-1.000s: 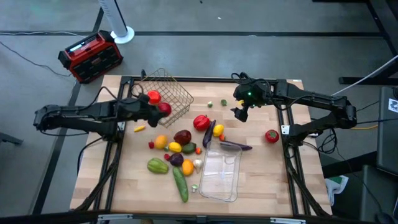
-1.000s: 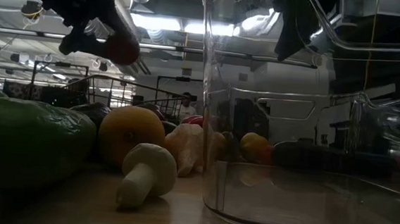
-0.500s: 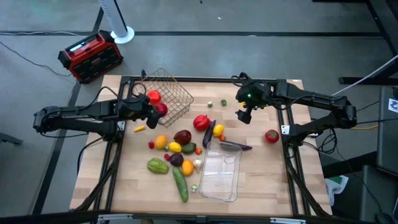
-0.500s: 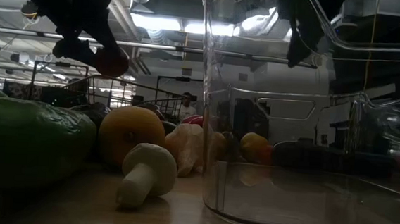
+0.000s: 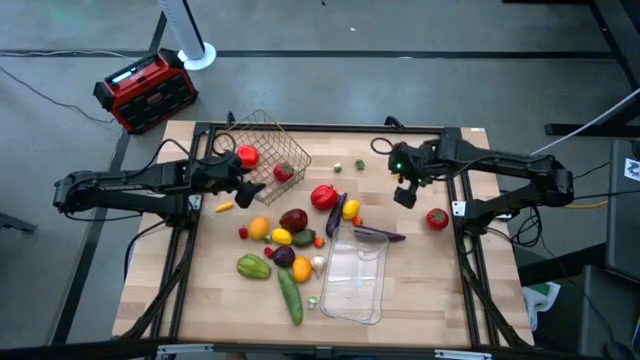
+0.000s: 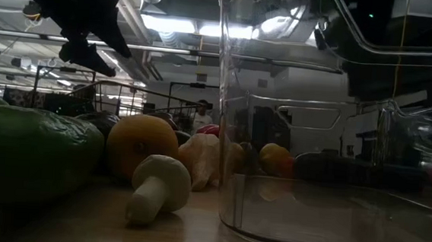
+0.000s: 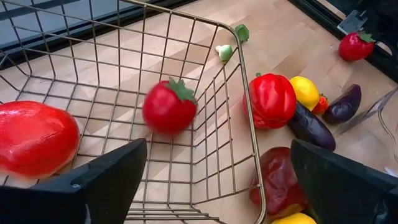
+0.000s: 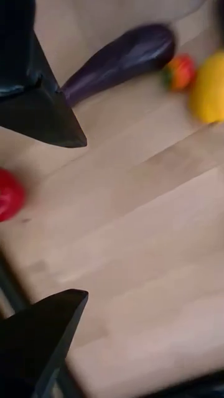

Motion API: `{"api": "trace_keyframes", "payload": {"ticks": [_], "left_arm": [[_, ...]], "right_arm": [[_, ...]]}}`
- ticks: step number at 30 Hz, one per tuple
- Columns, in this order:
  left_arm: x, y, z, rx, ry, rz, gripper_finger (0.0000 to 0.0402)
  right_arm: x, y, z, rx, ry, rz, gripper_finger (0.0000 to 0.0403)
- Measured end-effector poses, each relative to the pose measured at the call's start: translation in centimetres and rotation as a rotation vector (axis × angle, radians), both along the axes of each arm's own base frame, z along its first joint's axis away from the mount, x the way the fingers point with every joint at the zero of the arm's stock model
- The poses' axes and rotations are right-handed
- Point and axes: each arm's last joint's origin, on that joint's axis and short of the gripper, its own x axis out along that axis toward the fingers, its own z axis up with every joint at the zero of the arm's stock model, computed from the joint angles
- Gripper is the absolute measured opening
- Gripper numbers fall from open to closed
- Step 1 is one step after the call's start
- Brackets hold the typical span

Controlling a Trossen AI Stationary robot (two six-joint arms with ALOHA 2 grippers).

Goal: Sort produce into baskets
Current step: Put the large red tomato into the wire basket

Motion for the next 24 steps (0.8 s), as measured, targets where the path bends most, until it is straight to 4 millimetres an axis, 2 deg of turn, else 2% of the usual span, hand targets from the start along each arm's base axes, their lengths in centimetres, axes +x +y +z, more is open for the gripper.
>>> {"api": "trace_keyframes", "payload": {"ticks": [4,9,15,20,24], "left_arm": [[0.0,0.0,0.0,0.000,0.000,0.000,0.0389],[0.0,0.0,0.0,0.000,0.000,0.000,0.0389],[0.0,0.0,0.0,0.000,0.000,0.000,0.0389],[0.0,0.0,0.0,-0.001,0.000,0.000,0.0389],[0.0,0.0,0.0,-0.001,-0.001,0.001,0.0389]], "right_arm": [[-1.0,0.2,-1.6,0.037,0.105,-0.081,0.0386],[-2.4,0.6,-4.6,0.069,0.239,-0.151,0.0386],[-4.1,1.3,-8.1,0.198,0.353,-0.160,0.0386],[-5.1,1.7,-9.7,0.233,0.418,-0.166,0.0386],[-5.2,1.7,-10.1,0.224,0.420,-0.165,0.0386]]}}
